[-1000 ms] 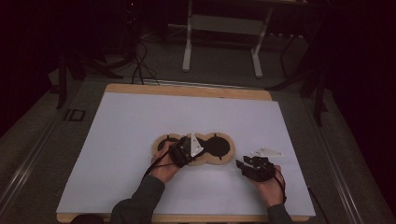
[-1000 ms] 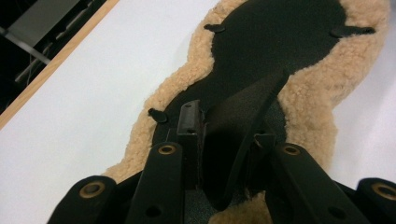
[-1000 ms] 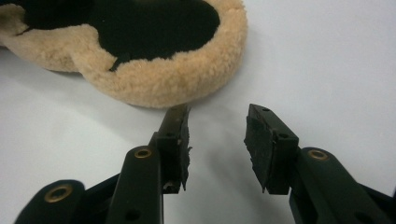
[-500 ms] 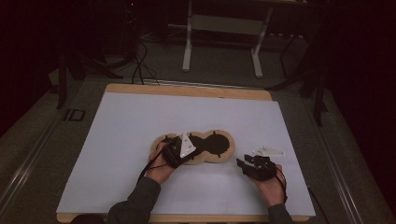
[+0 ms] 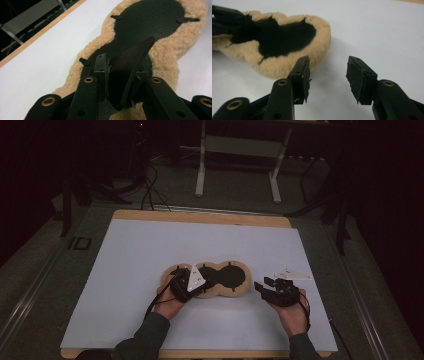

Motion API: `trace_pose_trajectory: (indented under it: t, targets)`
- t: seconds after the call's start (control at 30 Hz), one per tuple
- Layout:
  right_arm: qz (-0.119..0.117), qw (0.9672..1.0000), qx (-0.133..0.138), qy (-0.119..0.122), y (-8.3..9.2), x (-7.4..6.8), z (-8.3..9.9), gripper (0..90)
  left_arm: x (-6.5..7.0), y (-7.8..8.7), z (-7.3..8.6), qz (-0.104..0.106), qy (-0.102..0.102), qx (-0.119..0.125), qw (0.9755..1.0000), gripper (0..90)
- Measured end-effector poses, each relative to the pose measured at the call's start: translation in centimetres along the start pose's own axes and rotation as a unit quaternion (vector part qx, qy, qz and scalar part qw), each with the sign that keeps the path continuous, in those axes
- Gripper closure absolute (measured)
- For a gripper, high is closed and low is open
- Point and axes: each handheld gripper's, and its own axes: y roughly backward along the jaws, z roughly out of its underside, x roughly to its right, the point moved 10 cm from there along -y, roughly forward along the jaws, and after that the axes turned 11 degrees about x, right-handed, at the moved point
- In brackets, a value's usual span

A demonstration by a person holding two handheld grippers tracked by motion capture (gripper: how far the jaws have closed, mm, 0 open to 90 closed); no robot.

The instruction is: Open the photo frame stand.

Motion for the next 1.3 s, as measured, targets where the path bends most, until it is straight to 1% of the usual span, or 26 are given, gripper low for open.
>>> trace_pose_trajectory:
  t: [0.1,0.13,0.27,0.37,0.5,0.57,0.73,0.8,0.9,0.97,1.07,1.1,1.13,1.2,1.27,1.3]
  targets:
    - [0.001,1.0,0.001,0.001,-0.1,0.0,-0.5,51.2,0.1,0.0,0.0,0.0,0.0,0.0,1.0,73.6]
    - [0.0,1.0,-0.002,0.003,-0.3,-0.1,-0.9,50.0,0.0,0.0,0.0,-0.001,0.001,0.003,1.0,73.7]
    - [-0.003,0.9999,-0.009,0.006,-0.7,-0.4,-1.3,49.6,0.0,0.0,0.0,-0.003,0.002,0.005,1.0,73.7]
    - [-0.008,0.9999,-0.008,0.002,-1.0,-0.5,-1.6,48.6,-0.1,0.1,0.0,-0.003,0.003,0.006,1.0,73.7]
    - [-0.013,0.9998,0.0,-0.016,-1.3,-0.6,-2.2,47.5,-0.1,0.1,-0.1,-0.003,0.007,0.01,0.9999,73.7]
    - [-0.016,0.9996,0.0,-0.023,-1.4,-0.6,-2.4,47.2,-0.2,0.2,-0.1,-0.003,0.01,0.012,0.9999,73.7]
    - [-0.025,0.9988,-0.013,-0.04,-2.1,-0.7,-2.4,46.3,-0.5,0.5,-0.3,-0.004,0.02,0.023,0.9995,73.7]
    - [-0.028,0.9984,-0.016,-0.047,-2.4,-0.7,-2.4,46.0,-0.5,0.6,-0.3,-0.004,0.02,0.025,0.9995,73.8]
    - [-0.039,0.9966,-0.018,-0.07,-2.9,-0.8,-2.6,44.9,-0.5,0.7,-0.3,-0.003,0.021,0.028,0.9994,73.7]
    - [-0.043,0.9957,-0.02,-0.079,-3.2,-0.9,-2.7,43.9,-0.5,0.7,-0.2,-0.002,0.021,0.029,0.9994,73.7]
    - [-0.049,0.9948,-0.024,-0.086,-3.4,-1.0,-2.8,42.8,-0.5,0.8,-0.3,-0.002,0.023,0.03,0.9993,73.7]
    - [-0.053,0.9943,-0.026,-0.089,-3.5,-1.1,-2.8,42.1,-0.7,0.9,-0.3,-0.002,0.027,0.033,0.9991,73.7]
    - [-0.061,0.9928,-0.035,-0.097,-3.7,-1.4,-2.9,40.3,-0.7,0.9,-0.4,-0.003,0.03,0.036,0.9989,73.7]
    - [-0.069,0.9912,-0.045,-0.104,-3.9,-1.6,-2.9,39.1,-0.9,1.1,-0.5,-0.003,0.04,0.042,0.9983,73.7]
    - [-0.071,0.9908,-0.046,-0.105,-4.0,-1.7,-2.9,37.6,-1.0,1.1,-0.5,-0.003,0.042,0.044,0.9982,73.8]
    - [-0.074,0.9901,-0.047,-0.11,-4.0,-1.8,-3.0,37.6,-1.0,1.1,-0.5,-0.003,0.042,0.044,0.9982,73.8]
